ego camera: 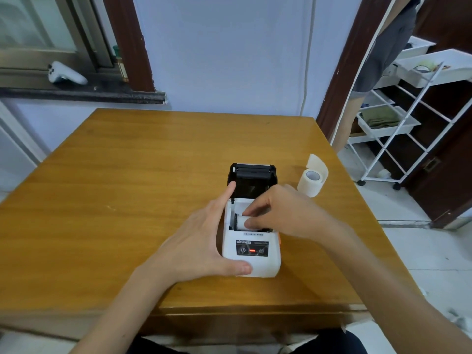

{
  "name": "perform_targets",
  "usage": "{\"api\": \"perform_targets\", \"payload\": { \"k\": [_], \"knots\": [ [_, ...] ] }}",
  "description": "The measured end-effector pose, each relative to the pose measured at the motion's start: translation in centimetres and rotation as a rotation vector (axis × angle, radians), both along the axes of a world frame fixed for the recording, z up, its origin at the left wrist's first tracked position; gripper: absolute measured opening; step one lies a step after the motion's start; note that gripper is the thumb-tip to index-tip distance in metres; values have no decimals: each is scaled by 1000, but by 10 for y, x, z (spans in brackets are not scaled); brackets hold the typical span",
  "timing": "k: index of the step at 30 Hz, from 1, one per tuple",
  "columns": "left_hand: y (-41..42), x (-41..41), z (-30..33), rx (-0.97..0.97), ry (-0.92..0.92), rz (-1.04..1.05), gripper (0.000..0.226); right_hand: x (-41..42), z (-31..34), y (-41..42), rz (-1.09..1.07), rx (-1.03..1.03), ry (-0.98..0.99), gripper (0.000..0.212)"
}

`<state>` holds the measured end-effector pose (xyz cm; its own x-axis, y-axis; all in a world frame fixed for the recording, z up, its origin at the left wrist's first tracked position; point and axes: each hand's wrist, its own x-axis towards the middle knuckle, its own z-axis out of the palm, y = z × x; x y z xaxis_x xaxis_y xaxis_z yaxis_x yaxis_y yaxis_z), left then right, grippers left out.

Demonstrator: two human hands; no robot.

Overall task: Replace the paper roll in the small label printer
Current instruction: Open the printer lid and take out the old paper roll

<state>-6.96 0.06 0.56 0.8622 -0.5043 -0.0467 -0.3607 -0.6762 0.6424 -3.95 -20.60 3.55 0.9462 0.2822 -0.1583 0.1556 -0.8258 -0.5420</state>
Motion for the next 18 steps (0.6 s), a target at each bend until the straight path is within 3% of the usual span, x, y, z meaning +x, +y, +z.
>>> {"api": "perform_targets", "payload": {
  "k": [10, 18],
  "knots": [
    [-1, -1, 2, 12, -6, -10, 132, -12, -4, 0, 30, 153, -108, 12],
    [0, 1, -1, 1, -15, -14, 130, -19, 0, -6, -50, 616, -40, 12]
  ]
}}
